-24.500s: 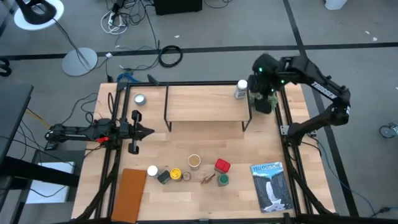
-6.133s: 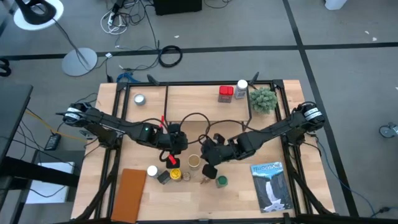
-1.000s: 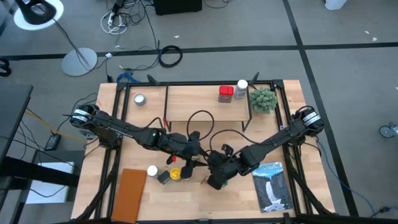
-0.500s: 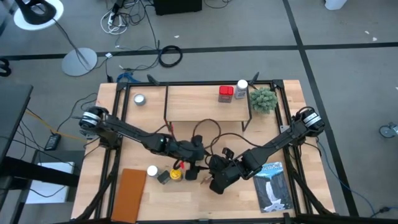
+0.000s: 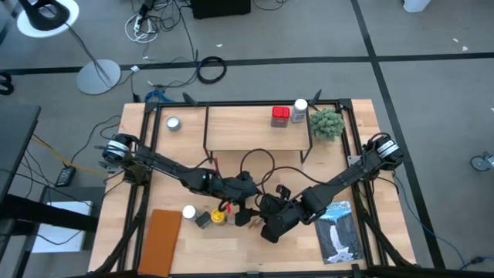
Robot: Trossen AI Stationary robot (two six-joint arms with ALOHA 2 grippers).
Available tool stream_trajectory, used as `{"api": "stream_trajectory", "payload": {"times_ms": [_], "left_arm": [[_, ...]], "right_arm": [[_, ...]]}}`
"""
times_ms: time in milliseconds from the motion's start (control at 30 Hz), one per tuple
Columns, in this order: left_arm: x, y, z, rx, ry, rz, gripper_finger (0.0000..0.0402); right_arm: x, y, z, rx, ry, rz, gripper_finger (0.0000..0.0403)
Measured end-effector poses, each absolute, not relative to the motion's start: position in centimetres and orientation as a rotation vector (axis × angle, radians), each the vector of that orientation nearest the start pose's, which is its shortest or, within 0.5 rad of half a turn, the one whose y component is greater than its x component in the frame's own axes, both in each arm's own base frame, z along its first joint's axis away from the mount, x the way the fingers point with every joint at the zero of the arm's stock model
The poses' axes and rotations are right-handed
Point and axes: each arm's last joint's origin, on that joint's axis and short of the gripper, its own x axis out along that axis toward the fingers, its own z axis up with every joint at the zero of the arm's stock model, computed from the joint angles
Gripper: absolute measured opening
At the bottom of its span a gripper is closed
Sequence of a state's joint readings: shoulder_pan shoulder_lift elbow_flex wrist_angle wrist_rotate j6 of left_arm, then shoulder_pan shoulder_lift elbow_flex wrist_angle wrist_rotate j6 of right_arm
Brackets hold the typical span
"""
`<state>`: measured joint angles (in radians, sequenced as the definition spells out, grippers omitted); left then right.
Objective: Shelf spices
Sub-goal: Put the brown seasoning bottle on the shelf
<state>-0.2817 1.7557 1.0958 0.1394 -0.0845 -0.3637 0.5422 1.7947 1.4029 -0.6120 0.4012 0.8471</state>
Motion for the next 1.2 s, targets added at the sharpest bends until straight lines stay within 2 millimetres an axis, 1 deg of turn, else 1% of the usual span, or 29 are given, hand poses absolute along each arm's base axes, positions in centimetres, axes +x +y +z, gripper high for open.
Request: {"api": "stream_trajectory", "payload": {"times_ms": [167, 400, 600, 733, 867, 967, 1033, 1100, 1200], "left_arm": [[37.1, -10.3, 21.7, -0.259, 0.485, -0.113, 0.0381], [37.2, -10.0, 22.0, -0.249, 0.482, -0.157, 0.0381], [37.2, -9.5, 22.0, -0.288, 0.518, -0.292, 0.0381], [37.1, -8.4, 22.2, -0.291, 0.581, -0.284, 0.0381], [37.2, -7.5, 23.5, -0.201, 0.724, -0.234, 0.0381], [37.1, -7.3, 25.2, -0.061, 0.813, -0.179, 0.0381], [37.0, -7.1, 26.3, 0.028, 0.844, -0.15, 0.0381], [36.9, -7.1, 27.3, 0.078, 0.876, -0.144, 0.0381], [36.7, -6.9, 27.8, 0.144, 0.905, -0.165, 0.0381]], "right_arm": [[33.0, 18.7, 24.4, 0.338, 0.857, -0.241, 0.0119], [32.9, 19.0, 24.4, 0.335, 0.857, -0.233, 0.0119], [32.7, 19.4, 24.4, 0.329, 0.859, -0.222, 0.0119], [32.6, 19.4, 24.4, 0.327, 0.859, -0.22, 0.0119], [32.6, 19.4, 24.4, 0.327, 0.86, -0.219, 0.0119], [32.6, 19.4, 24.4, 0.325, 0.86, -0.218, 0.0119], [32.6, 19.4, 24.4, 0.325, 0.86, -0.219, 0.0119], [32.6, 19.4, 24.4, 0.325, 0.86, -0.218, 0.0119], [32.6, 19.4, 24.4, 0.325, 0.86, -0.218, 0.0119]]}}
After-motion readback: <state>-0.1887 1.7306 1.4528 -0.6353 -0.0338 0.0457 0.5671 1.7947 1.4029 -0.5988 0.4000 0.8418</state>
